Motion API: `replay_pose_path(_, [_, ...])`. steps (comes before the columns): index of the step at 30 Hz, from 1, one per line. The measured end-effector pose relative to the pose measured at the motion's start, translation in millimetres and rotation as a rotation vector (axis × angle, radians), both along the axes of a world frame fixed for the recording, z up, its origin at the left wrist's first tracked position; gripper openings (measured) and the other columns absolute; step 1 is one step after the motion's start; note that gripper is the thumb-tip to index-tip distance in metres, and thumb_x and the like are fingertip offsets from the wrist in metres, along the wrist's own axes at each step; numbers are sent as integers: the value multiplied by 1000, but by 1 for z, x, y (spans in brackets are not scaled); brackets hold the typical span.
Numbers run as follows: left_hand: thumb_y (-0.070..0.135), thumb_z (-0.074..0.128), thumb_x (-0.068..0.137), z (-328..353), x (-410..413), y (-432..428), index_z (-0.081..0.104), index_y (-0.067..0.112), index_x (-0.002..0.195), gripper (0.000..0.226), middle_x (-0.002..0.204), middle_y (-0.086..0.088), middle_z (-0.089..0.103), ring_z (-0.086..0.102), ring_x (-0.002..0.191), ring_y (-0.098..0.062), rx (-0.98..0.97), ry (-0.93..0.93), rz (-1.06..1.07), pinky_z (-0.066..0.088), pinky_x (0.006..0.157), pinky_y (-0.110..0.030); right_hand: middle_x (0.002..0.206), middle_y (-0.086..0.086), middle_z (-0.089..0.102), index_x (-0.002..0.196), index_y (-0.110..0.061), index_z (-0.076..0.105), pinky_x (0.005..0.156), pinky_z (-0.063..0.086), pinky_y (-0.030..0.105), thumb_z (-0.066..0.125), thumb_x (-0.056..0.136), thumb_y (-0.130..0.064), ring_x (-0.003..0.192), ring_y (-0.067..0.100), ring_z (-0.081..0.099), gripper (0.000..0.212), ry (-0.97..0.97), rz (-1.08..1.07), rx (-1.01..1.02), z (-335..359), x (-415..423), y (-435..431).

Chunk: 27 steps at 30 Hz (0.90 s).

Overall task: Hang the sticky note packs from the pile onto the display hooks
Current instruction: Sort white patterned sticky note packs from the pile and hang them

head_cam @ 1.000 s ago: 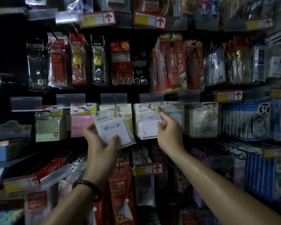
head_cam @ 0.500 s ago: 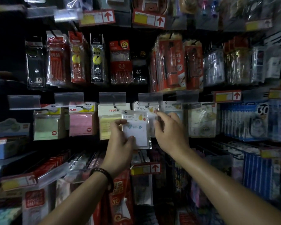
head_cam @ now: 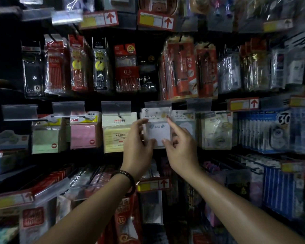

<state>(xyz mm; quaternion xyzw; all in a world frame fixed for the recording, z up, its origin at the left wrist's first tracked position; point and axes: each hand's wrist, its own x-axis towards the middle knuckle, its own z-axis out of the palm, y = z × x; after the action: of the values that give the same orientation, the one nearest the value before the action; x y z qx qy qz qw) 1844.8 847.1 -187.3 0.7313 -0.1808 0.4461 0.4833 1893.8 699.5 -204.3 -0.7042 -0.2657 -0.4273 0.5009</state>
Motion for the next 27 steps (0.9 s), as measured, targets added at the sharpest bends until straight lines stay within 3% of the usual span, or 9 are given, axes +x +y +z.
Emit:
replay_pose_path(2, [3,75,94,4,4,1,50,30,148,66,143,13,57,58,126,-5,112,-26,141,53,104,-29,111,-7,57,158,-50,42,87,63,34,75,98,-13,88,14,64,78,13,-8,2,4,0,0])
replay_pose_path(4, [5,74,94,5,5,2,49,27,153,68,144,8,53,46,127,-3,212,-7,213,40,110,-24,108,-9,52,159,-42,44,88,57,29,76,97,-12,90,11,56,75,37,-15,-16,6,2,1])
replay_pose_path(7, [7,73,96,5,5,3,46,25,156,69,143,1,47,41,122,-7,289,58,236,42,110,-27,106,-6,50,160,-33,44,84,51,27,76,98,-14,90,13,53,73,87,-29,-69,5,5,2])
replay_pose_path(9, [14,76,95,5,6,3,44,27,158,71,148,-2,38,39,128,-14,370,70,293,42,111,-29,120,-2,56,163,-29,42,97,56,32,75,99,-17,105,18,61,73,109,-55,-106,7,4,2])
replay_pose_path(12, [22,76,91,4,6,2,40,34,153,73,153,-8,26,32,135,-32,611,73,591,41,111,-42,132,3,53,166,-28,35,106,54,34,72,101,-19,124,21,58,75,162,-99,-190,15,4,4])
replay_pose_path(15, [13,72,84,1,5,2,43,27,148,72,159,-17,27,35,138,-42,820,-4,772,45,108,-51,131,7,52,168,-30,29,105,54,37,69,103,-24,124,25,56,76,212,-152,-307,24,6,2])
replay_pose_path(18, [16,60,89,0,5,0,36,19,158,74,168,-19,23,28,150,-43,1043,-66,818,37,118,-54,122,4,51,168,-38,26,93,58,40,61,104,-33,112,26,60,72,163,-245,-405,22,6,-7])
replay_pose_path(21, [24,48,94,-6,6,-12,23,20,165,76,168,-22,19,24,153,-44,1113,-41,840,32,123,-56,131,-2,39,166,-41,27,88,60,41,59,104,-32,117,25,57,70,90,-368,-432,9,9,-24])
replay_pose_path(27, [42,51,101,-6,16,-48,7,17,168,84,166,-33,9,19,152,-55,1060,168,911,30,122,-60,174,-1,-11,168,-47,5,106,55,45,66,100,-32,158,37,25,92,261,-480,-515,4,29,-44])
